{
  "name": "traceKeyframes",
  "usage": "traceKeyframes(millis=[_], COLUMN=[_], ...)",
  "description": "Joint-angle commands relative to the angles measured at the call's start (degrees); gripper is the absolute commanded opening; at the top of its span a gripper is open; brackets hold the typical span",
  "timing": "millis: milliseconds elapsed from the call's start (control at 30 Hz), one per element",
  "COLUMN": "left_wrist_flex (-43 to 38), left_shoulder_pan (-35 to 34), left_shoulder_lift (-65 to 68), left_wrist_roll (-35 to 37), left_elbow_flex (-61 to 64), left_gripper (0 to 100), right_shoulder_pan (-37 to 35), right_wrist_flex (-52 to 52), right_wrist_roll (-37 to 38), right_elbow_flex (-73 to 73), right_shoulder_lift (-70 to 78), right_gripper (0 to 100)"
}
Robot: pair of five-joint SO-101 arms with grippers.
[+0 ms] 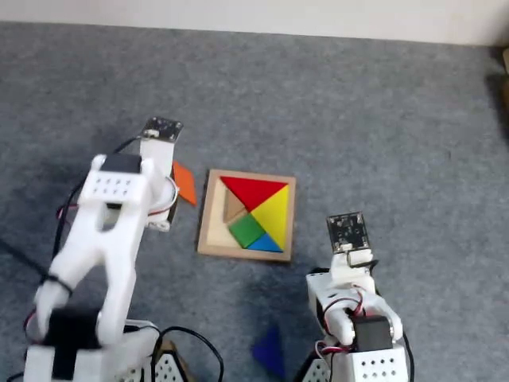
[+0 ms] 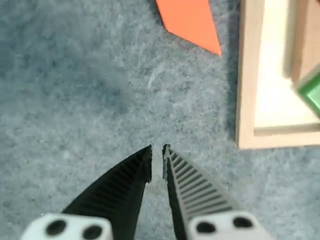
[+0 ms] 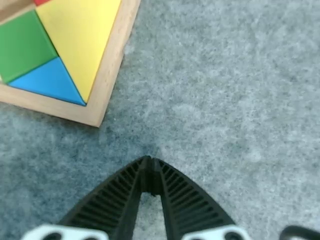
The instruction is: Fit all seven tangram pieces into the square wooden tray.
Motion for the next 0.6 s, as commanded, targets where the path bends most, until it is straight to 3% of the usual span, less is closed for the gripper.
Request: traceKeyframes(millis=[0,300,567], left_wrist_flex=[0.4,0.4,0.3], left_shoulder_pan=[-0.2,-0.7,-0.7], left_shoulder_lift=[-13.2,-33.4,-41.3], left_wrist_roll=[0.2,0.2,0.2], left_elbow_flex=[4.0,12.3,16.3], left_gripper=[6,6,6], right_shoulder_pan=[0.7,0.7,0.7], right_wrist_flex=[0.4,0.4,0.4], right_wrist_roll=[-0.2,-0.2,-0.2], right_elbow_flex=[6.5,6.5,6.5], right_shoulder_lift=[-0.8,-0.8,-0.8], right_gripper=[0.5,0.5,0.5])
